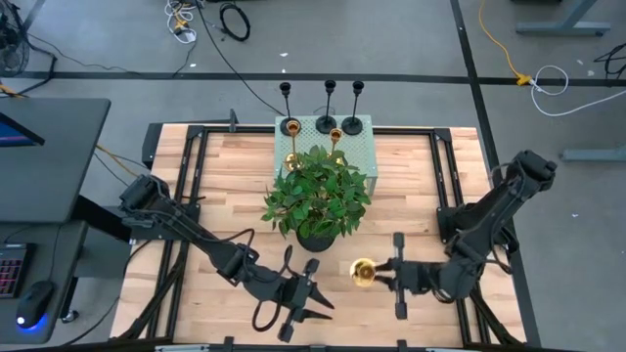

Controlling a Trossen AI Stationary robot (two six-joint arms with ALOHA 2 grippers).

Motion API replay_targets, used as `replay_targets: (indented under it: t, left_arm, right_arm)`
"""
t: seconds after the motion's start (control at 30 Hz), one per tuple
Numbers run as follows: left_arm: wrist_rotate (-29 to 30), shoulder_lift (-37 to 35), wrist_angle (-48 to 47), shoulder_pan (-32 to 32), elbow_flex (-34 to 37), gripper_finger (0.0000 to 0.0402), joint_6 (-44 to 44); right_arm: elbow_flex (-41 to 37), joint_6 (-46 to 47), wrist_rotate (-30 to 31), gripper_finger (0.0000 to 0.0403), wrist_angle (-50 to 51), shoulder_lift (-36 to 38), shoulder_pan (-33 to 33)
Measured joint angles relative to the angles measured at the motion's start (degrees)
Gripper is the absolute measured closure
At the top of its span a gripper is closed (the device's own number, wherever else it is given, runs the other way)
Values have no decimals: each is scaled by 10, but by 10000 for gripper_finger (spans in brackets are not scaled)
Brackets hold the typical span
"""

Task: Pick & Place candle stick holders
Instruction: Put the gold candle holder on the shelf

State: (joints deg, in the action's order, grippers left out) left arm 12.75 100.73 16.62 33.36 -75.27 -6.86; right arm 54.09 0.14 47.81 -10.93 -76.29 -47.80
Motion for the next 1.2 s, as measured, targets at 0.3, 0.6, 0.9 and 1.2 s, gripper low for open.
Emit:
replay_targets:
  t: [0.3, 0.6, 0.9, 1.2]
  left_arm:
    - [0, 0, -7, 3, 0, 302, 0]
    - [0, 0, -8, 3, 0, 303, 1]
    - [0, 5, -8, 3, 0, 303, 2]
    - [0, 9, -7, 2, 0, 303, 6]
  right_arm:
    - [-93, 81, 137, 401, -11, 81, -14]
    - [-208, 54, 209, 401, -129, 164, 5]
    - [-295, 24, 167, 401, -238, 201, 99]
    - [-302, 8, 83, 401, -264, 202, 234]
